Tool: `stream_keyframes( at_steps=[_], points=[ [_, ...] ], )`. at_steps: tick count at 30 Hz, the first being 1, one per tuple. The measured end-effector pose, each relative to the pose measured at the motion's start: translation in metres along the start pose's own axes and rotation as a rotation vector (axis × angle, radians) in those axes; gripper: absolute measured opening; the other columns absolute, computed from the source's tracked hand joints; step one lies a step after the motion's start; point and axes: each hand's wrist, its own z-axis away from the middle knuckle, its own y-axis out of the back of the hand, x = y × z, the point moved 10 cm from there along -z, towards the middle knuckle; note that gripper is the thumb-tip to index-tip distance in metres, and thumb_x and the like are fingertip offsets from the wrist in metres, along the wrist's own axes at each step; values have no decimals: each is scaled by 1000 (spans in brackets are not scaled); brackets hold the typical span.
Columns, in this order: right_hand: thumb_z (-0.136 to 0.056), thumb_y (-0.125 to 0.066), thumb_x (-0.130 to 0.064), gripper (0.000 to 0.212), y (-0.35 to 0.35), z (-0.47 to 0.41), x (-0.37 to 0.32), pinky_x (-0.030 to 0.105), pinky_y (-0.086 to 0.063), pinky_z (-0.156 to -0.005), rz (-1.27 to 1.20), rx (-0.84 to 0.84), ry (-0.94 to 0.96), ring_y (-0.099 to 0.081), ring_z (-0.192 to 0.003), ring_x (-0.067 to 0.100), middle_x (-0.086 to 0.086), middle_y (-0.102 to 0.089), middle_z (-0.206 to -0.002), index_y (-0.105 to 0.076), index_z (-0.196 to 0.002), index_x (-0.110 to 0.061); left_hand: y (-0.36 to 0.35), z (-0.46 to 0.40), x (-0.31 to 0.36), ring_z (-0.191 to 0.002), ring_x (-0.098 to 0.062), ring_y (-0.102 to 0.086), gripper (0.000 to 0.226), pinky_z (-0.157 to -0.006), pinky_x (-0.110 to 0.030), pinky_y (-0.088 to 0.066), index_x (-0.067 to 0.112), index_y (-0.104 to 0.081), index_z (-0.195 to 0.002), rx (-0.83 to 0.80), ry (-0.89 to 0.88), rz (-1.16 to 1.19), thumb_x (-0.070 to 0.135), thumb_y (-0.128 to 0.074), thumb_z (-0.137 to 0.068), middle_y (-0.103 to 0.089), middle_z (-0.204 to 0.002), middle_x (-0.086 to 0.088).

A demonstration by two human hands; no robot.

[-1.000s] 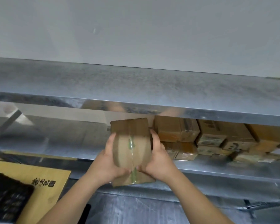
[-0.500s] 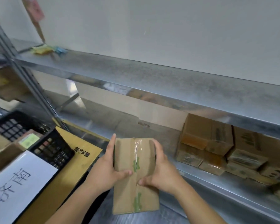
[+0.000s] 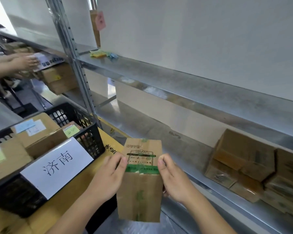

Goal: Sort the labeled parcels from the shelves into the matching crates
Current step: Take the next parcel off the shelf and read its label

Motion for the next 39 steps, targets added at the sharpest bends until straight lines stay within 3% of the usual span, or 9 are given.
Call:
stream_keyframes(
  at_steps=[5,8,12,15,20,25,28,33,39],
  points=[
    [-85,-72,-50,58,-21,3,-15,37,-61,-69,-71,-32,-73,-67,-77,3,-13,-65,-87,-27,-119,-53,29,23,-19,-87,-10,-65,32,-61,-25,-50,27,-39,-96,19,127,98,39,-68,-91,-64,-96,5],
    [-61,-90,-38,133,-43,13,-18,30,-60,-71,-57,-134,-112,-68,-94,7,-10,-58,-118,9,-144,-67,40,46,-45,-90,-7,-70,110,-73,-28,-57,56,-12,-138,-104,212,188,29,-90,-66,-67,-107,6],
    [-48,-100,-42,153,-80,23,-44,39,-50,-106,-65,-198,-38,-49,-133,5,-20,-44,-148,19,-138,-75,57,77,-57,-114,-9,-64,150,-80,-31,-60,69,18,-141,-155,143,215,25,-95,-53,-52,-138,21],
    [-49,-99,-55,143,-111,31,-65,22,-46,-104,-102,-241,7,-52,-126,-6,-38,-50,-136,10,-137,-79,77,103,-73,-120,0,-52,158,-92,-25,-54,66,26,-140,-124,166,127,31,-99,-49,-41,-140,17],
    [-51,-90,-72,120,-146,45,-95,44,-52,-103,-93,-211,84,-59,-123,5,-27,-61,-132,-15,-144,-69,104,155,-100,-124,6,-37,165,-106,-23,-39,62,38,-134,-102,205,69,36,-100,-49,-22,-144,25],
    [-55,-98,-40,99,-170,67,-110,42,-61,-82,-72,-225,41,-66,-103,8,-28,-66,-109,-35,-130,-54,131,191,-119,-114,-5,-64,110,-94,-40,-56,65,-23,-134,-8,167,297,50,-94,-52,-47,-131,40],
    [-68,-84,-60,62,-185,82,-134,38,-58,-72,-114,-211,112,-65,-84,4,-21,-68,-104,-45,-113,-43,150,208,-128,-94,-10,-68,60,-76,-37,-60,47,-40,-108,82,158,243,59,-82,-67,-62,-111,21],
    [-81,-61,-72,51,-201,99,-173,36,-42,-61,-65,-113,262,-44,-66,6,-11,-50,-76,-45,-90,-24,176,231,-139,-113,-7,-59,65,-84,-31,-58,52,-47,-116,156,109,199,40,-87,-65,-49,-123,25],
    [-72,-74,-70,75,-226,111,-203,29,-50,-101,52,-151,365,-44,-137,0,-28,-27,-155,-43,-139,-59,197,257,-129,-126,-2,-47,91,-97,-24,-50,73,-22,-137,131,45,-76,40,-79,-74,1,-155,23]
  ],
)
